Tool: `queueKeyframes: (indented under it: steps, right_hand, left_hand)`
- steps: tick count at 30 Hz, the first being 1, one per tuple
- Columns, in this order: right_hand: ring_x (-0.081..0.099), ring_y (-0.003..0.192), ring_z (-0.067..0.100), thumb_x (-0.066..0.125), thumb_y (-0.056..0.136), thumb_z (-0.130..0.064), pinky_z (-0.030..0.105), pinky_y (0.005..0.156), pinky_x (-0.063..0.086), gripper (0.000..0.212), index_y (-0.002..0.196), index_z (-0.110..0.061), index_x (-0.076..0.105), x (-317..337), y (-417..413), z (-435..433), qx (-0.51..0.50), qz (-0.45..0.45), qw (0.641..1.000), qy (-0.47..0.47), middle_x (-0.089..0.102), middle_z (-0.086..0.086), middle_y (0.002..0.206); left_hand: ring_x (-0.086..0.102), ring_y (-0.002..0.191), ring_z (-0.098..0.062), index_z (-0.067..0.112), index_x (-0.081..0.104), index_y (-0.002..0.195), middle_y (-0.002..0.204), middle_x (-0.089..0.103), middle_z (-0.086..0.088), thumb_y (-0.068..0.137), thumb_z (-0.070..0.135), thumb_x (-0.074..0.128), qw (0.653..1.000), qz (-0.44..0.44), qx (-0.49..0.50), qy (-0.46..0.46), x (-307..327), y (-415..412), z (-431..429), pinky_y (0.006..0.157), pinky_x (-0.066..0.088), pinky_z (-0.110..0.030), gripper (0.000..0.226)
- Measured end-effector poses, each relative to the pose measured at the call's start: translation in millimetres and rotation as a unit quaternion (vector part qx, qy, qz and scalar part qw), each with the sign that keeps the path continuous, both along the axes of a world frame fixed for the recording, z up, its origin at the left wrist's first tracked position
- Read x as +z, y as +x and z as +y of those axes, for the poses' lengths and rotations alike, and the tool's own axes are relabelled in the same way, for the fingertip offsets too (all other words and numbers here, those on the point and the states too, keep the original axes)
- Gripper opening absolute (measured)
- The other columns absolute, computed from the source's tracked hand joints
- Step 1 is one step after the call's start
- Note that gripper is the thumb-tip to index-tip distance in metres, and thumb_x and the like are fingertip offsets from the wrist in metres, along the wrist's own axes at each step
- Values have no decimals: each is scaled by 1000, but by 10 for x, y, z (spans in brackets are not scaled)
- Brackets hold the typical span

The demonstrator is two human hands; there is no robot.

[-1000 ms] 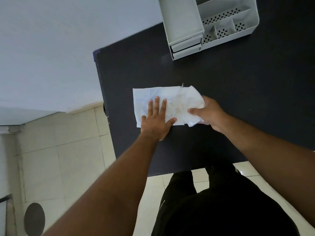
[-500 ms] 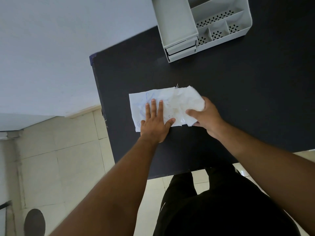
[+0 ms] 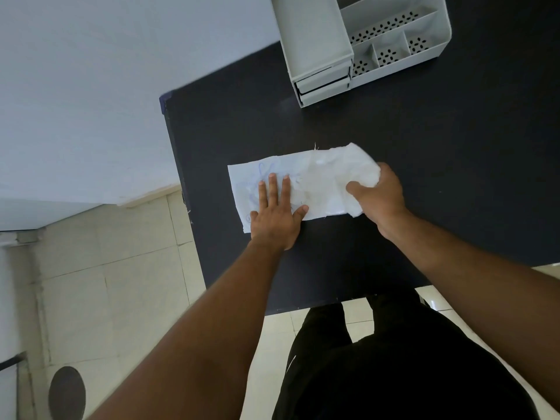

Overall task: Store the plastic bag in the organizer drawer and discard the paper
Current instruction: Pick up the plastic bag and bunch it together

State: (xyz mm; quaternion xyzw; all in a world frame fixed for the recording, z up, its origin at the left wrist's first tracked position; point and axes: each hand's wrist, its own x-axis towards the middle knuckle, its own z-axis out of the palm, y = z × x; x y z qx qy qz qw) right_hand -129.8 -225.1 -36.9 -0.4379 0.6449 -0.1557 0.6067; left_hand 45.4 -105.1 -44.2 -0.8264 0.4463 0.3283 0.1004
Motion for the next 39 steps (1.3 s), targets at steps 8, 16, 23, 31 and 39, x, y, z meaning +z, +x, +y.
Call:
queueKeyframes:
  steps: [8,16,23,31,39]
  right_hand:
    - [65,102,12,71,83,-15,44,88,60,46,126,-19,54,18,-89,-49,-44,-48,998,11,63,-5,114]
    - [67,96,10,65,85,-15,40,90,59,30,113,-22,60,327,-65,-197,-143,-108,983,-35,67,-7,106]
    - [69,104,23,62,89,-12,52,85,60,24,106,-28,62,805,194,-246,-164,-233,959,10,68,1,112]
    - [70,98,26,69,90,-23,34,60,57,33,120,-23,57,1127,384,-180,11,-191,980,60,69,6,118]
    - [71,103,24,67,94,-33,45,93,57,26,118,-24,63,1306,338,-62,167,-180,965,97,73,3,114]
  left_hand:
    - [-21,155,-23,31,-16,160,167,-27,5,104,59,26,1000,-21,13,-2,16,-49,-18,118,19,-64,75]
    - [-11,157,-28,24,-3,163,171,-13,-2,100,64,35,998,-55,8,-16,153,-88,-56,120,18,-61,83]
    - [30,149,-18,17,41,153,161,36,-1,100,29,46,949,102,165,-249,597,-253,-229,118,30,-41,54]
    - [66,116,-23,22,59,139,129,71,-6,88,77,46,576,548,545,-266,1184,-326,-498,101,48,-44,76]
    - [70,108,-34,14,63,119,118,73,-12,92,18,73,570,489,578,-317,1327,-63,-539,94,58,-53,29]
